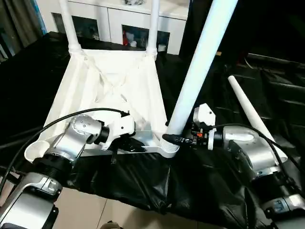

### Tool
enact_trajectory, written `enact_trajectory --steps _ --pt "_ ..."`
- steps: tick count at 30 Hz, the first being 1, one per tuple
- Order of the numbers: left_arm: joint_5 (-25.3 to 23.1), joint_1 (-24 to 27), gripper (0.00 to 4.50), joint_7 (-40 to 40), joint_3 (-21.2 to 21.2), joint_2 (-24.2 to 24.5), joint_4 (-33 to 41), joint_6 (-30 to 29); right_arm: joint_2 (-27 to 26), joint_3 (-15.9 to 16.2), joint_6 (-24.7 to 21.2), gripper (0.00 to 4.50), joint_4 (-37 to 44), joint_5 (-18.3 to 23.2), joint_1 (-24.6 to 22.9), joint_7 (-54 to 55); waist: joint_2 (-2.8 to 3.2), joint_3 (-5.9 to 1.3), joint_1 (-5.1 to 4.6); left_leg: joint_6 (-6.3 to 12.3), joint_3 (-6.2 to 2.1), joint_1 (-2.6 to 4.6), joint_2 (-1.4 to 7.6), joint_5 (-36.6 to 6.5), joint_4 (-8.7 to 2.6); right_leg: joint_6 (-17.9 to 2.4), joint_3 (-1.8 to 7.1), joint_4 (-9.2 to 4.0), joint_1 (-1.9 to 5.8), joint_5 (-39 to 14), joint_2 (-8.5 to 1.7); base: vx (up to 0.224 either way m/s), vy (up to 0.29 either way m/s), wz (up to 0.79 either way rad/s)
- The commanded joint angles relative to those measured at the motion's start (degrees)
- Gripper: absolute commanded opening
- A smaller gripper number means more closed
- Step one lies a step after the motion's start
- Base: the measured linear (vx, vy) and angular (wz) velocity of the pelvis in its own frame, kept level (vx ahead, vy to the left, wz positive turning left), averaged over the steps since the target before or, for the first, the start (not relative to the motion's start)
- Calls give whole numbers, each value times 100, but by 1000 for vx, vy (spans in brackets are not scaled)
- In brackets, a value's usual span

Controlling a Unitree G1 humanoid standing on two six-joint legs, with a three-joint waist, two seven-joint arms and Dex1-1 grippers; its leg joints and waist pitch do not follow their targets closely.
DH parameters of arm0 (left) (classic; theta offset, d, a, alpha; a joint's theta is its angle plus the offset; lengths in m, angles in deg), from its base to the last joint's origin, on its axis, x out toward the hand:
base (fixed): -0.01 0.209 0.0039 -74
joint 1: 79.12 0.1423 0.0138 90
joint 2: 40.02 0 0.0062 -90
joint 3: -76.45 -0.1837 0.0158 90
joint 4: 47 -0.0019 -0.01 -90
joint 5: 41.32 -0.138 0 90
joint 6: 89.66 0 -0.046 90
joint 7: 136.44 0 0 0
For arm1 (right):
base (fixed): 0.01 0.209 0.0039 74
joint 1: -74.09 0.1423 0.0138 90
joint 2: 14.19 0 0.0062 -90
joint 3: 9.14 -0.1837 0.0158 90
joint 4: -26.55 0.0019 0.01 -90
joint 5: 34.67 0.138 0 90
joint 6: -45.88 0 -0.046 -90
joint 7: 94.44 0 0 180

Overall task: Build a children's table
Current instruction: Insert table leg to table base

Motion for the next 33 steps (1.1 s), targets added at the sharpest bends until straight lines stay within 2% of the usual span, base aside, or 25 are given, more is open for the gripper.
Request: enact_trajectory --steps 1,2,3,6,7,8,9,10,11,12,13,14,15,16,17,18,19,21,25,27,28,33 --pt "9 -100 0 189 56 -143 91 -74 -197 319 -213 186 -536 -427 -316 418 57 -199 -68 36 -23 63 234 -1004 -435 -1304 202 -360 154 -286 -408 0 0 0" --pt "9 -94 0 284 91 -158 124 -145 -270 242 -186 186 -613 -457 -285 640 62 -186 -74 -28 -30 71 237 -1155 -457 -1267 201 -387 141 -537 -406 0 0 0" --pt "29 -97 0 461 161 -218 182 -342 -387 105 -157 186 -768 -524 -209 1076 38 -185 -87 -59 -28 72 240 -1241 -464 -1251 202 -399 133 -685 -409 0 0 0" --pt "127 -91 0 1041 393 -465 428 -909 -672 -263 -241 186 -1107 -585 -29 2118 55 -158 -176 -252 -67 72 238 -1653 -506 -1134 212 -469 100 -1574 -434 0 0 0" --pt "152 -79 0 1120 426 -506 504 -1041 -719 -326 -271 186 -1152 -579 -3 2281 46 -163 -195 -261 -82 46 241 -1616 -513 -1073 214 -472 120 -1655 -443 0 0 0" --pt "123 -34 0 1282 438 -567 720 -1246 -806 -422 -376 186 -1231 -558 46 2539 51 -176 -217 -259 -90 27 240 -1541 -516 -1029 213 -468 132 -1569 -435 0 0 0" --pt "111 74 0 1494 432 -703 1182 -1700 -949 -548 -512 186 -1376 -532 135 2921 64 -184 -236 -274 -91 27 250 -1492 -518 -1050 217 -450 135 -1427 -433 0 0 0" --pt "79 126 0 1667 435 -814 1434 -1970 -1027 -591 -585 186 -1474 -548 198 3151 49 -193 -307 -275 -95 -5 252 -1332 -510 -1150 206 -407 155 -1050 -420 0 0 0" --pt "62 144 0 1745 437 -864 1532 -2077 -1058 -605 -613 186 -1518 -559 226 3245 42 -189 -317 -249 -92 -15 238 -1278 -505 -1155 196 -413 160 -990 -407 0 0 0" --pt "34 167 0 1869 441 -946 1670 -2238 -1102 -615 -649 186 -1586 -585 270 3384 42 -212 -337 -198 -64 1 220 -1087 -461 -1220 201 -398 159 -673 -392 0 0 0" --pt "-78 195 0 2254 431 -1253 1952 -2671 -1237 -616 -637 186 -1740 -643 383 3637 64 -254 -357 -159 -51 -12 212 -695 -418 -1338 206 -319 202 -28 -387 0 0 0" --pt "-118 193 0 2365 420 -1349 1998 -2742 -1281 -616 -655 186 -1764 -649 412 3690 32 -251 -378 -60 -31 -28 180 -386 -379 -1418 197 -307 216 504 -347 0 0 0" --pt "-167 189 0 2454 393 -1432 2022 -2786 -1323 -614 -683 186 -1773 -649 436 3729 23 -265 -382 -4 -28 -46 166 -250 -364 -1440 200 -280 248 739 -343 0 0 0" --pt "-269 171 0 2596 288 -1574 1998 -2802 -1417 -598 -773 186 -1767 -664 478 3812 12 -266 -384 163 -13 -58 143 -14 -335 -1495 205 -261 259 1203 -323 0 0 0" --pt "-272 166 0 2612 279 -1587 1978 -2794 -1434 -593 -781 186 -1760 -669 480 3820 20 -268 -375 199 -14 -48 147 -13 -336 -1511 198 -261 257 1245 -322 0 0 0" --pt "-276 155 0 2651 258 -1617 1930 -2773 -1477 -580 -799 186 -1744 -681 484 3839 -10 -266 -385 237 -6 -47 151 -41 -334 -1516 199 -267 256 1240 -319 0 0 0" --pt "-274 150 0 2669 251 -1628 1908 -2765 -1495 -575 -805 186 -1738 -688 486 3848 1 -255 -376 253 -9 -45 153 -147 -341 -1513 196 -277 255 1086 -326 0 0 0" --pt "-306 132 0 2764 226 -1639 1864 -2793 -1577 -560 -807 186 -1712 -669 498 3893 21 -230 -381 180 -12 -18 185 -484 -371 -1472 194 -323 220 526 -335 0 0 0" --pt "-321 164 0 2856 206 -1540 2018 -2994 -1675 -542 -877 186 -1612 -603 498 3890 25 -216 -394 25 -17 0 199 -759 -392 -1372 198 -354 195 25 -331 0 0 0" --pt "-351 184 0 2839 196 -1500 2078 -3021 -1687 -509 -891 186 -1604 -614 498 3865 21 -229 -393 21 -15 -4 190 -682 -382 -1349 204 -341 203 134 -329 0 0 0" --pt "-373 223 0 2797 185 -1480 2210 -3119 -1710 -501 -931 186 -1622 -636 517 3908 23 -237 -400 44 -14 -15 187 -524 -373 -1371 203 -312 214 401 -326 0 0 0" --pt "-371 252 0 2714 189 -1445 2260 -3077 -1746 -553 -857 186 -1655 -610 560 3898 13 -251 -412 117 -2 -13 178 -404 -354 -1429 202 -300 228 607 -321 0 0 0"
